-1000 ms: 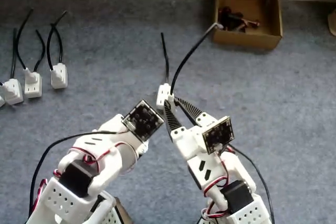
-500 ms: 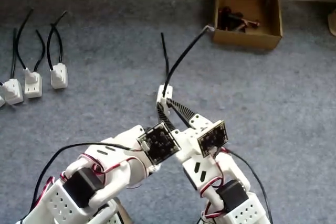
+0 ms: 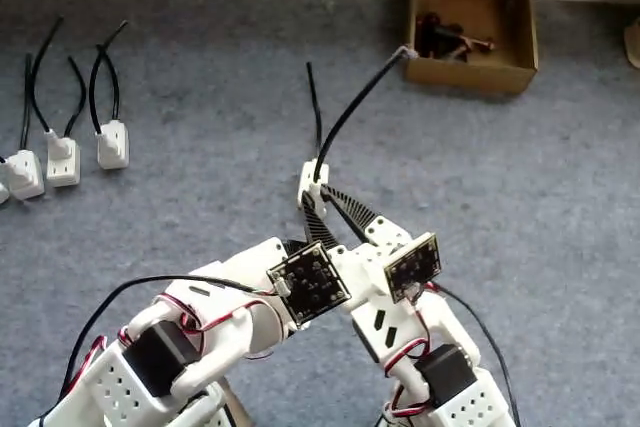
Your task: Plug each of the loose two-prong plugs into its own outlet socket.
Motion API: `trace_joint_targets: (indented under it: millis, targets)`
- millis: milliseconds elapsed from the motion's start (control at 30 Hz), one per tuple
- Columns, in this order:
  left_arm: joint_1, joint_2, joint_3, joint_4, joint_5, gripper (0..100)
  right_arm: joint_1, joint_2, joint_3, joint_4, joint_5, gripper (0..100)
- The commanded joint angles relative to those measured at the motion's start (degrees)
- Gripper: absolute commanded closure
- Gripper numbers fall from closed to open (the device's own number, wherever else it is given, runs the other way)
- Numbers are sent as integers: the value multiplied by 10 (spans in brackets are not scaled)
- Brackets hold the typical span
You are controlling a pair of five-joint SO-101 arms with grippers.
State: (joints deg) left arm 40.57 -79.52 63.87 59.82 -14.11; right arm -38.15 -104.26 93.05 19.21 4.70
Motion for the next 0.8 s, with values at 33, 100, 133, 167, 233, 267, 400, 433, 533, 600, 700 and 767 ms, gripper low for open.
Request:
trace_joint_targets:
  millis: [33,100,133,167,233,267,400,433,533,600,700,767]
  targets:
    - [-55,-9,-5,-57,-3,994,-15,-3,-7,7,-3,993]
    - [-68,-9,0,-76,-2,994,-16,-3,-7,7,-3,993]
    - [-73,-9,7,-90,-2,994,-16,-3,-7,7,-3,993]
    - [-73,-9,14,-105,0,994,-16,-3,-7,7,-3,993]
    - [-73,-9,26,-133,18,994,-16,-3,-5,7,-3,993]
    - [-74,-9,30,-143,24,994,-16,-3,-4,7,-3,993]
    - [-95,-9,35,-171,25,994,-16,-3,-4,7,-3,993]
    - [-109,-9,35,-178,25,994,-16,-3,-3,7,-3,993]
    - [-140,-8,36,-194,26,994,-16,-3,-3,7,-3,993]
    - [-149,-8,36,-201,26,994,-17,-3,-3,7,-3,993]
    - [-160,-5,36,-214,26,994,-17,-3,-3,7,-3,993]
    - [-173,-4,36,-221,26,994,-17,-3,-3,7,-3,993]
